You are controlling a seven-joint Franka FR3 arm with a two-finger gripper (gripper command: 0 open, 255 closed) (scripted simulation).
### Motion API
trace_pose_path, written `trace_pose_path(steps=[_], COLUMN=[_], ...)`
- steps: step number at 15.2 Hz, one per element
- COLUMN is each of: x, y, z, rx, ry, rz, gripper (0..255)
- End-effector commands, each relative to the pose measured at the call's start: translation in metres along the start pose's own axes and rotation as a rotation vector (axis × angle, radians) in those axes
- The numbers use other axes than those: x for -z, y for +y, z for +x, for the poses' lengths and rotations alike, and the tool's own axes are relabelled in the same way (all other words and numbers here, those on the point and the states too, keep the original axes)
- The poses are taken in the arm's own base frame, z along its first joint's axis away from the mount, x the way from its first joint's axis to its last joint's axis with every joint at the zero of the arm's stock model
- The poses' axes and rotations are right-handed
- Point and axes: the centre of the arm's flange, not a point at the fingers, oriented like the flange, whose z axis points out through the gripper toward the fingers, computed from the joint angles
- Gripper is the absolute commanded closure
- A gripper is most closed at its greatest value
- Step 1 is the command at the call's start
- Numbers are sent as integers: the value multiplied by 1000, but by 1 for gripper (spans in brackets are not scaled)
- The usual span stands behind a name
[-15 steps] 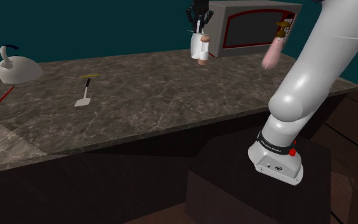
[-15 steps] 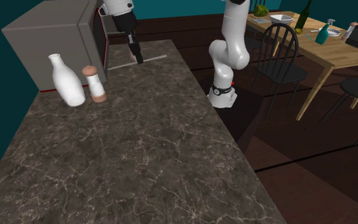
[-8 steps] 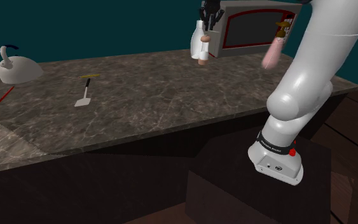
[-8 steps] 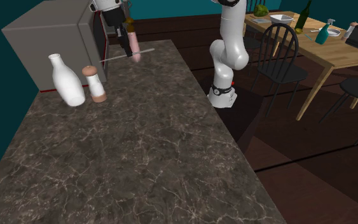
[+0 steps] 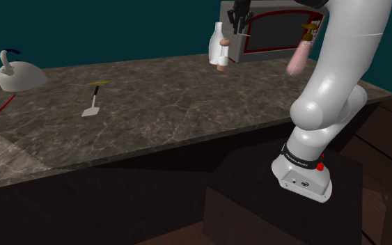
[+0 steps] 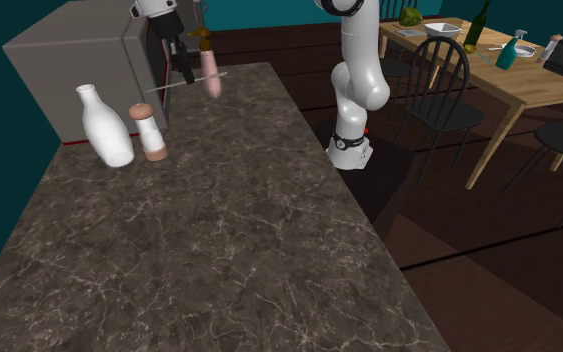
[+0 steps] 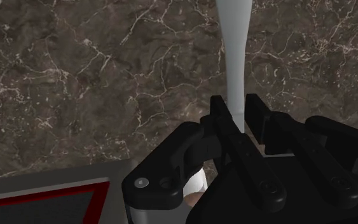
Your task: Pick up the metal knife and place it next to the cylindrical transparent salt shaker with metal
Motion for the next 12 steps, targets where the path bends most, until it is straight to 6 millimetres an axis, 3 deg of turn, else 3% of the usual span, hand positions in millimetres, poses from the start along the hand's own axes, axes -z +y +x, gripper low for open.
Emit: trace_pose_path(steps=[1,12], x=[-8,-65], y=[2,9], z=[4,16], rx=[1,1], ry=[0,0], rz=[0,0], gripper=[255,255])
